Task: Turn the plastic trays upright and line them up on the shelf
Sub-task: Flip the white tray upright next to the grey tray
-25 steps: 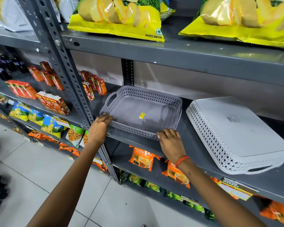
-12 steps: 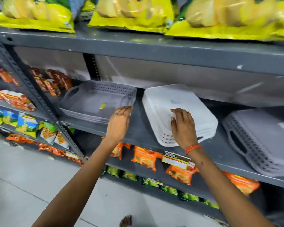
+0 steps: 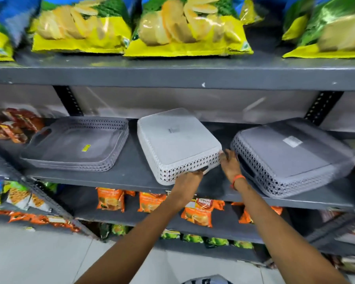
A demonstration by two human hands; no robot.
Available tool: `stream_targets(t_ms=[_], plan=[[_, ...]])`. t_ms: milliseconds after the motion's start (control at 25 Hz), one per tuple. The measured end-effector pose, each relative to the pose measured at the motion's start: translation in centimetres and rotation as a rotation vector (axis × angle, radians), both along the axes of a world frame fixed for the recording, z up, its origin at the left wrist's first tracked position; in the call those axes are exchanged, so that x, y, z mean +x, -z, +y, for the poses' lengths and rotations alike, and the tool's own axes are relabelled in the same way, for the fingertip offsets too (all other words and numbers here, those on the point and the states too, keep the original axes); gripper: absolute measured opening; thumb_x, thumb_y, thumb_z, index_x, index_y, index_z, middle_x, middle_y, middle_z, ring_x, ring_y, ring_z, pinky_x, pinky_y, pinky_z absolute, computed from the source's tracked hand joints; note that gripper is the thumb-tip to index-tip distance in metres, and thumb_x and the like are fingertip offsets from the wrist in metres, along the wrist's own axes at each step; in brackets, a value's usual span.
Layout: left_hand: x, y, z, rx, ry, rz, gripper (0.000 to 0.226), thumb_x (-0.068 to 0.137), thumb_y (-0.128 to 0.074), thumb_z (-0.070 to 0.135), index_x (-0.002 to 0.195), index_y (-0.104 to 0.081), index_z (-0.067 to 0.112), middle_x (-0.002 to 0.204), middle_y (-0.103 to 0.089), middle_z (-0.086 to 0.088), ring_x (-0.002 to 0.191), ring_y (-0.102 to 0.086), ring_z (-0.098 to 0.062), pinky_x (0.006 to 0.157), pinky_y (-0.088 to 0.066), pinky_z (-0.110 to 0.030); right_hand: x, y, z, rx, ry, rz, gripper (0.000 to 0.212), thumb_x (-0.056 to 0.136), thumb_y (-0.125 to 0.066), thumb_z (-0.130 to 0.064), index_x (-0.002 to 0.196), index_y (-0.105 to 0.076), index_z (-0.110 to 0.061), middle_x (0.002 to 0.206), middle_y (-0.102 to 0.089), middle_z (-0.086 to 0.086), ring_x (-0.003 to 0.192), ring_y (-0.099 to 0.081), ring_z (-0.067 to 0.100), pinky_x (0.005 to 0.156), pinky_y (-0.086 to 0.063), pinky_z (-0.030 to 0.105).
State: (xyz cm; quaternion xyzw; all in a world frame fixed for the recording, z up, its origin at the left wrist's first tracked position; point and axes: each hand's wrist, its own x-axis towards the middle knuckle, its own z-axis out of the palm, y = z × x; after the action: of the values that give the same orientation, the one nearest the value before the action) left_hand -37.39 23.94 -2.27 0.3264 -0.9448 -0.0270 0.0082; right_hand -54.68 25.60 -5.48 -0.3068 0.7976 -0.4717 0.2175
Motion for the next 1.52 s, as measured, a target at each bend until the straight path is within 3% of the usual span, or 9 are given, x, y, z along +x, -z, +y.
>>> stream_targets(t_ms=[80, 320, 520, 600, 840, 1040, 1240, 1360, 1520], plan=[[-0.6, 1.1, 0.2, -0.054, -0.012, -0.001, 0.033, 0.058, -0.083, 0.006, 0.088, -0.069, 0.01, 0.078, -0.076, -0.011, 0.07, -0.074, -0.025, 0.06, -0.059, -0.029, 0.0, 0.2, -0.1, -0.011, 0.02, -0.08, 0.019, 0.098, -0.042, -0.022, 0.099, -0.053, -0.006, 0.112, -0.056, 0.023, 0.11, -0.052, 0.029, 0.086, -0.036, 0.031], [-0.5, 2.2, 0.7, 0.155, -0.129, 0.451, 0.073, 0.064, -0.073, -0.014, 0.131, -0.049, 0.001, 0.116, -0.053, -0.02, 0.109, -0.046, -0.029, 0.085, -0.056, -0.037, -1.1, -0.2, -0.6, -0.36, 0.232, -0.495, 0.029, 0.099, -0.036, -0.022, 0.076, -0.053, -0.019, 0.046, -0.067, -0.008, 0.05, -0.063, 0.006, 0.048, -0.051, 0.011], [0.5, -4.1, 2.1, 0.391, -0.201, 1.013, 0.025, 0.096, -0.052, 0.01, 0.092, -0.054, 0.035, 0.084, -0.042, 0.018, 0.072, -0.042, 0.0, 0.07, -0.045, -0.007, 0.4, 0.8, -0.7, -0.353, 0.13, -0.316, 0.026, 0.097, -0.041, -0.008, 0.08, -0.057, -0.019, 0.078, -0.06, 0.007, 0.061, -0.064, 0.001, 0.065, -0.05, 0.021], [1.4, -5.7, 1.5, 0.451, -0.303, 1.206, 0.022, 0.097, -0.048, 0.004, 0.103, -0.058, 0.022, 0.083, -0.042, 0.011, 0.071, -0.044, 0.001, 0.071, -0.044, 0.0, 1.0, 0.6, -0.9, -0.284, 0.029, -0.095, 0.016, 0.094, -0.046, -0.005, 0.098, -0.061, -0.011, 0.097, -0.061, 0.012, 0.084, -0.061, 0.016, 0.077, -0.049, 0.032], [4.5, -3.8, -4.6, 0.811, -0.582, 1.518, 0.013, 0.095, -0.046, -0.009, 0.105, -0.054, -0.007, 0.078, -0.051, 0.0, 0.069, -0.056, -0.004, 0.09, -0.052, -0.036, 0.6, 0.5, -1.6, 0.005, -0.332, 0.573, 0.03, 0.089, -0.046, 0.005, 0.116, -0.058, 0.002, 0.13, -0.056, 0.021, 0.129, -0.045, 0.035, 0.113, -0.03, 0.045], [7.4, -0.8, -9.9, 0.595, -0.719, 1.098, 0.018, 0.097, -0.043, -0.001, 0.086, -0.055, 0.007, 0.082, -0.058, -0.016, 0.077, -0.056, -0.019, 0.078, -0.044, -0.034, 1.9, 0.4, -1.3, 0.012, -0.437, 0.768, 0.036, 0.096, -0.037, -0.018, 0.118, -0.057, 0.003, 0.126, -0.059, 0.019, 0.133, -0.039, 0.034, 0.113, -0.023, 0.034], [5.3, -0.6, -7.5, 0.147, -0.511, 0.378, 0.054, 0.1, -0.04, 0.033, 0.142, -0.031, -0.001, 0.156, -0.017, -0.023, 0.146, -0.013, -0.036, 0.12, -0.022, -0.043, 2.4, 0.3, -2.0, 0.007, -0.423, 0.861, 0.044, 0.091, -0.037, -0.018, 0.125, -0.051, 0.006, 0.133, -0.054, 0.022, 0.132, -0.041, 0.036, 0.112, -0.024, 0.038], [3.8, -0.2, -5.1, 0.113, -0.185, 0.147, 0.041, 0.099, -0.041, 0.035, 0.133, -0.049, 0.015, 0.143, -0.049, -0.013, 0.138, -0.038, -0.024, 0.123, -0.007, -0.038, 1.8, 0.4, -2.1, 0.008, -0.432, 0.919, 0.035, 0.088, -0.051, -0.003, 0.12, -0.054, 0.009, 0.124, -0.06, 0.025, 0.123, -0.05, 0.04, 0.105, -0.042, 0.051], [6.0, -0.9, -5.7, 0.129, -0.262, 0.144, 0.03, 0.101, -0.042, 0.023, 0.124, -0.059, 0.018, 0.126, -0.066, -0.013, 0.125, -0.054, -0.026, 0.12, -0.02, -0.033, 0.1, -0.4, -2.1, 0.006, -0.362, 1.05, 0.032, 0.068, -0.069, 0.011, 0.099, -0.066, 0.004, 0.096, -0.071, 0.021, 0.095, -0.066, 0.038, 0.084, -0.056, 0.042]])
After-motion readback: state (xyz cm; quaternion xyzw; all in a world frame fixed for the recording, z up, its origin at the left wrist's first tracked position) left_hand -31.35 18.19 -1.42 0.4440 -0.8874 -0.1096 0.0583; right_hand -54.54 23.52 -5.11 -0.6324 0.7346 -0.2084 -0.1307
